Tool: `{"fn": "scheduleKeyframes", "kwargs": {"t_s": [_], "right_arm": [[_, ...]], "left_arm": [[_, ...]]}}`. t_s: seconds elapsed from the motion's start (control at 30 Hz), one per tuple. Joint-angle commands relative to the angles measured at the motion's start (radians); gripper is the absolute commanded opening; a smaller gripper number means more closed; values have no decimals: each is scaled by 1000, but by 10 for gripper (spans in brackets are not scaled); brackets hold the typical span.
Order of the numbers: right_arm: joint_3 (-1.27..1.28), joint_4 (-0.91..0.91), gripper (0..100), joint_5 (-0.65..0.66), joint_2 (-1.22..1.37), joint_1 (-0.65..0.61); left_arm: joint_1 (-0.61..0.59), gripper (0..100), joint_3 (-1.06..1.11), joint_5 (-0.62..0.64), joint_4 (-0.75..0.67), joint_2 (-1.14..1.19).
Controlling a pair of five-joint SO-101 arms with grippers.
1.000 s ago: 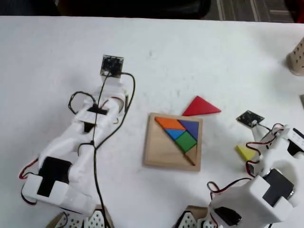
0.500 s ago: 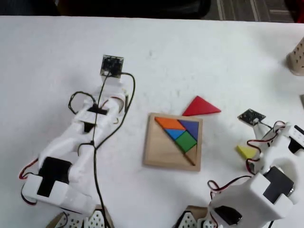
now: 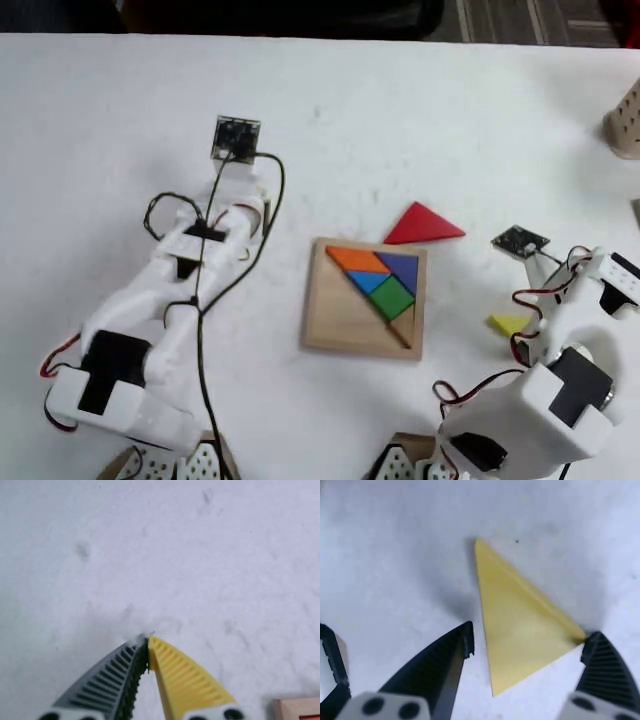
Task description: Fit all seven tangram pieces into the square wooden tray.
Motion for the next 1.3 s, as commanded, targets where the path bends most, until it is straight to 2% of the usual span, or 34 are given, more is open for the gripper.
{"fn": "scheduleKeyframes", "kwargs": {"t_s": [0.0,0.1,0.27,0.37,0.53,0.73,0.93,1.27], "right_arm": [[-11,-39,231,-2,10,-24],[-11,-79,211,-5,28,-33],[-11,-77,330,3,24,-33],[-11,-82,361,3,5,-41],[-28,-84,361,55,-56,-94],[-28,-84,352,58,-70,-136],[-26,-84,287,58,-70,-93],[-26,-84,287,60,-74,-50]], "left_arm": [[-16,27,-28,-9,-28,-5],[-16,27,-28,-9,-28,-5],[-16,27,-28,-9,-28,-5],[-16,27,-28,-9,-28,-5],[-16,27,-28,-9,-28,-5],[-16,27,-28,-9,-28,-5],[-16,27,-28,-9,-28,-5],[-16,27,-28,-9,-28,-5]]}}
